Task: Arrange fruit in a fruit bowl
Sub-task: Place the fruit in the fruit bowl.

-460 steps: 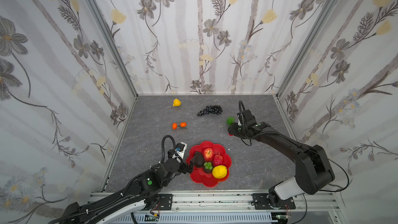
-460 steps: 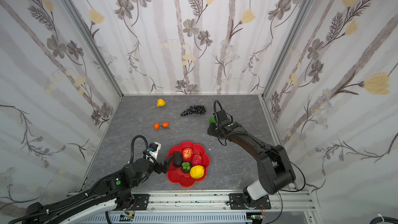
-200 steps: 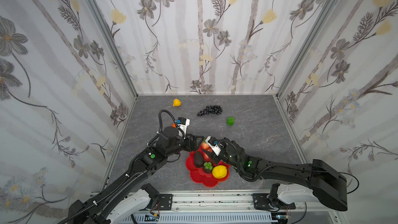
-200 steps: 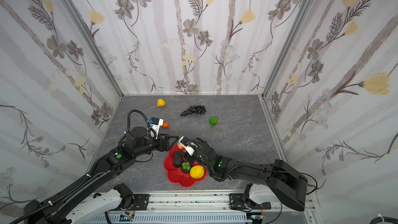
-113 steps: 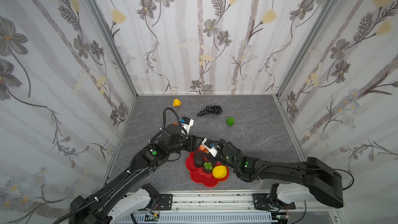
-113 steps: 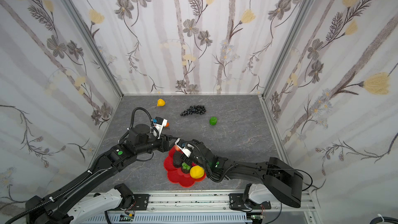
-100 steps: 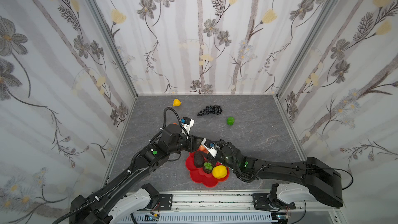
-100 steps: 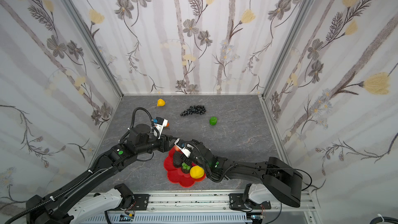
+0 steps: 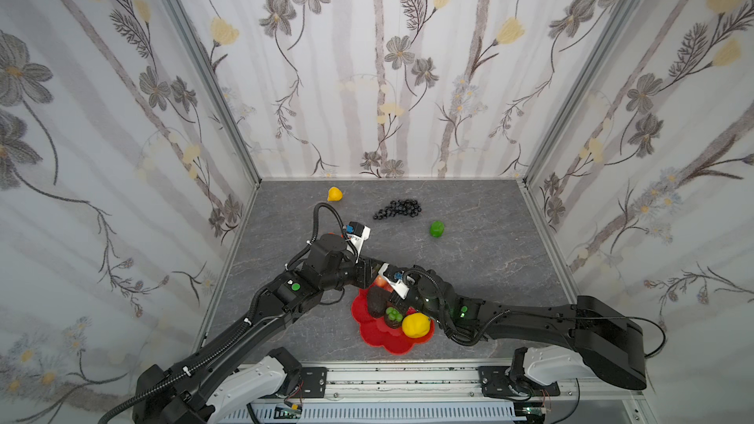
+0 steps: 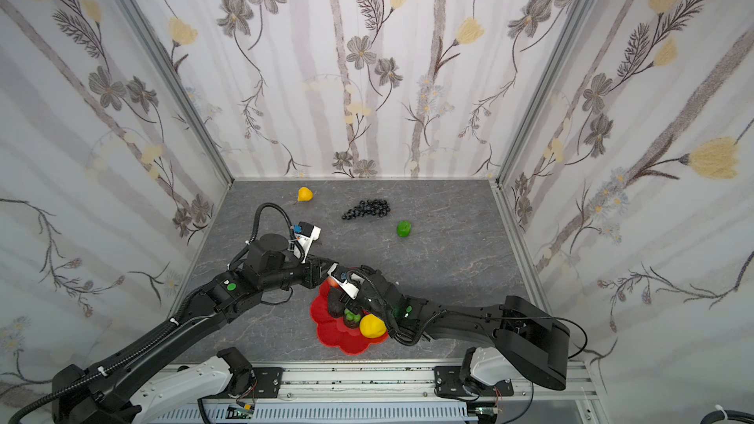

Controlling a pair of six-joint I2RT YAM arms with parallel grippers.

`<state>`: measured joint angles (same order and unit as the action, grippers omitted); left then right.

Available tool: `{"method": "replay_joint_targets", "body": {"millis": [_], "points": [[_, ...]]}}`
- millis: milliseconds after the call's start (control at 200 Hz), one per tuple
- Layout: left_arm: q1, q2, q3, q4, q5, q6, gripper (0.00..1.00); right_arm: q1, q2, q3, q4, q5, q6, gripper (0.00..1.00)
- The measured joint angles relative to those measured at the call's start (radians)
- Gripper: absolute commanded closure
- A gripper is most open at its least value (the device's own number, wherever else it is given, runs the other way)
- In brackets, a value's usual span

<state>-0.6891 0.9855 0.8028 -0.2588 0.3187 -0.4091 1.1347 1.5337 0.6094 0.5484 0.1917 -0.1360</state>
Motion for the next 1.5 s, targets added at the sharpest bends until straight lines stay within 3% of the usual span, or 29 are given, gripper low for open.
{"method": "replay_joint_targets", "body": {"millis": [555, 959, 1054, 1119, 1234, 1499], "points": [[-0.003, 0.004, -0.005, 0.001, 0.007, 0.009, 0.91, 0.013, 0.005, 0.0, -0.005, 0.034, -0.016, 0.47], [-0.005, -0.016, -0.028, 0.016, 0.003, 0.009, 0.97, 0.02, 0.006, 0.0, -0.007, 0.05, -0.015, 0.44], [-0.005, -0.026, -0.033, 0.023, -0.003, 0.005, 0.97, 0.021, -0.001, 0.0, -0.01, 0.054, -0.015, 0.36], [-0.005, -0.031, -0.034, 0.023, -0.019, -0.002, 0.98, 0.021, -0.015, 0.0, -0.015, 0.066, -0.01, 0.21], [-0.005, -0.041, -0.038, 0.007, -0.035, -0.013, 0.99, 0.019, -0.062, 0.002, -0.034, 0.097, 0.01, 0.02], [-0.022, -0.093, -0.071, -0.025, -0.146, -0.079, 1.0, 0.014, -0.256, -0.089, -0.133, 0.134, 0.031, 0.01]]}}
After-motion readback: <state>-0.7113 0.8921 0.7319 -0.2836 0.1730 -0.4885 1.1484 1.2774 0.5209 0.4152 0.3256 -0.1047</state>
